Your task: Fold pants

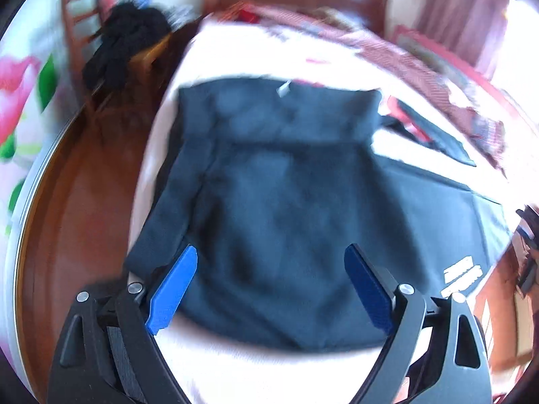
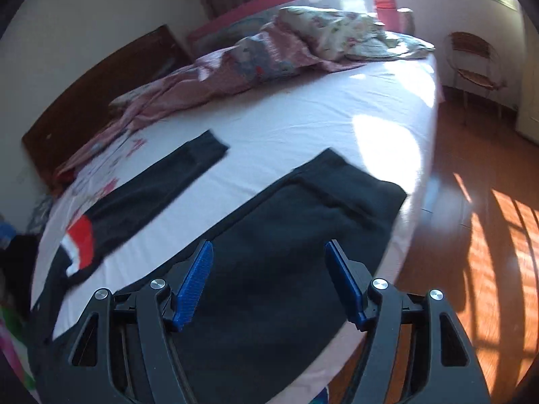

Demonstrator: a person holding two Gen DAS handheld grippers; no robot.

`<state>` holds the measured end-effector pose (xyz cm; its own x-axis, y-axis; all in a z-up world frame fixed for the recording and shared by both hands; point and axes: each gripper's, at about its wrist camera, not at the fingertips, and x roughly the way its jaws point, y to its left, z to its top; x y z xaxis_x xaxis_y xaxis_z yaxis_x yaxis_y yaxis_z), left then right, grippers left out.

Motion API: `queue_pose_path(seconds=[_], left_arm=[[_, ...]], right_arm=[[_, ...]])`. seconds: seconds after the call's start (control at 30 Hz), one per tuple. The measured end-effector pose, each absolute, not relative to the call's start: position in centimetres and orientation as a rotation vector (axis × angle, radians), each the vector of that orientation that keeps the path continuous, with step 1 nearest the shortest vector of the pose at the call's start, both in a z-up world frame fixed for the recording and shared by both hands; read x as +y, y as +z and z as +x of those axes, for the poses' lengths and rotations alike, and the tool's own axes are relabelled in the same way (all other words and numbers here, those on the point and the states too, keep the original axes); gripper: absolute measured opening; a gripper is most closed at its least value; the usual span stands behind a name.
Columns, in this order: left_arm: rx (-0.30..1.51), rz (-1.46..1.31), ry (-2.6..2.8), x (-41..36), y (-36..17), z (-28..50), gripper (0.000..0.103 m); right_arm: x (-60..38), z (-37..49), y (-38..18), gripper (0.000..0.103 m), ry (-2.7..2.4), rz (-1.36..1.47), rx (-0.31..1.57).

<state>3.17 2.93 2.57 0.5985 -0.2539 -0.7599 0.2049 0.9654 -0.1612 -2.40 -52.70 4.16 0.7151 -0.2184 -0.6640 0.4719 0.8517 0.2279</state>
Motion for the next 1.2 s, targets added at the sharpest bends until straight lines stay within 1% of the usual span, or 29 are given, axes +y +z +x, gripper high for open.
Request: queue_pose_path(seconds=[0.07, 0.1, 0.2, 0.23, 0.27, 0.3, 0.33, 0.37, 0.4, 0.43, 0.47, 0.5, 0.53, 0.57, 0.63, 0.7, 0.73, 0.8, 0.83, 0.87, 0.93, 1.0, 1.1, 1.2], left_arm=[[0.832, 0.031, -0.362, 0.7, 3.6, 4.9, 0.095], [0.836, 0.068, -0.413, -0.5, 3.5, 6.1, 0.095], [0.925, 0.131, -0.402, -2.0, 0.7, 9.9, 0.094], [0.978, 0.124, -0.385, -1.8, -0.6, 10.8, 0.091], [1.036, 0.105, -0.347, -1.0, -1.9, 11.6, 0.082], [1.079, 0.077, -0.326, 0.0, -3.0, 12.1, 0.077], [1.053, 0.047, -0.353, 0.8, -3.1, 11.8, 0.075], [1.028, 0.08, -0.349, 0.9, -3.2, 11.4, 0.076], [1.025, 0.129, -0.341, 0.7, -3.4, 11.0, 0.076], [1.003, 0.142, -0.349, 0.7, -3.6, 10.6, 0.076], [0.989, 0.13, -0.353, 1.0, -3.7, 10.3, 0.076], [0.978, 0.11, -0.361, 1.4, -3.8, 10.1, 0.076], [0.969, 0.098, -0.372, 1.6, -3.9, 10.0, 0.076], [0.963, 0.092, -0.38, 1.8, -4.0, 10.0, 0.076], [0.96, 0.091, -0.387, 2.0, -4.0, 9.8, 0.076], [0.97, 0.095, -0.395, 2.5, -3.6, 9.6, 0.076], [0.977, 0.094, -0.406, 2.8, -3.2, 9.5, 0.075], [0.959, 0.077, -0.446, 4.2, -1.3, 9.3, 0.075], [0.925, 0.081, -0.441, 5.0, -0.4, 8.9, 0.083], [0.868, 0.095, -0.423, 5.9, 0.9, 8.6, 0.094], [0.76, 0.115, -0.419, 7.6, 3.3, 9.3, 0.1], [0.724, 0.142, -0.406, 9.2, 4.2, 11.4, 0.101], [0.738, 0.181, -0.398, 11.1, 3.8, 16.7, 0.101], [0.797, 0.068, -0.466, 13.6, 2.5, 21.8, 0.101]], right_arm=[[-44.9, 1.4, 4.0, 0.068, -0.187, 0.273, 0.754], [-41.4, 3.1, 3.5, 0.068, -0.11, 0.219, 0.795], [-32.8, 7.7, 0.9, 0.068, -0.012, 0.018, 0.92], [-30.7, 8.9, -0.1, 0.068, -0.004, -0.05, 0.955], [-29.4, 10.0, -1.1, 0.068, 0.003, -0.078, 0.985], [-28.4, 11.2, -2.3, 0.068, -0.006, -0.113, 1.025], [-27.6, 12.2, -3.2, 0.068, -0.032, -0.16, 1.037], [-27.2, 12.7, -3.5, 0.068, -0.049, -0.174, 1.01], [-27.3, 13.7, -3.7, 0.07, -0.072, -0.159, 1.017], [-27.8, 14.8, -3.7, 0.077, -0.096, -0.12, 1.02], [-28.1, 15.7, -3.8, 0.077, -0.118, -0.113, 1.02], [-27.8, 16.4, -4.0, 0.082, -0.147, -0.161, 1.006], [-27.8, 17.0, -4.2, 0.096, -0.194, -0.2, 0.99], [-28.0, 17.7, -4.5, 0.099, -0.203, -0.174, 0.992], [-29.3, 18.4, -4.4, 0.099, -0.19, -0.081, 1.004], [-28.9, 18.1, -3.8, 0.099, -0.216, -0.09, 1.007], [-28.7, 17.6, -3.2, 0.097, -0.229, -0.055, 1.004], [-28.5, 15.8, -1.2, 0.095, -0.222, 0.042, 0.938], [-28.1, 14.9, -0.6, 0.095, -0.178, 0.095, 0.919], [-27.6, 14.3, -0.2, 0.094, -0.118, 0.149, 0.915], [-26.2, 12.8, 0.0, 0.095, -0.023, 0.222, 0.915], [-25.0, 12.3, -0.8, 0.095, 0.01, 0.238, 0.945], [-23.9, 12.1, -2.8, 0.094, -0.006, 0.252, 1.003], [-22.8, 11.8, -3.2, 0.095, -0.033, 0.222, 0.996]])
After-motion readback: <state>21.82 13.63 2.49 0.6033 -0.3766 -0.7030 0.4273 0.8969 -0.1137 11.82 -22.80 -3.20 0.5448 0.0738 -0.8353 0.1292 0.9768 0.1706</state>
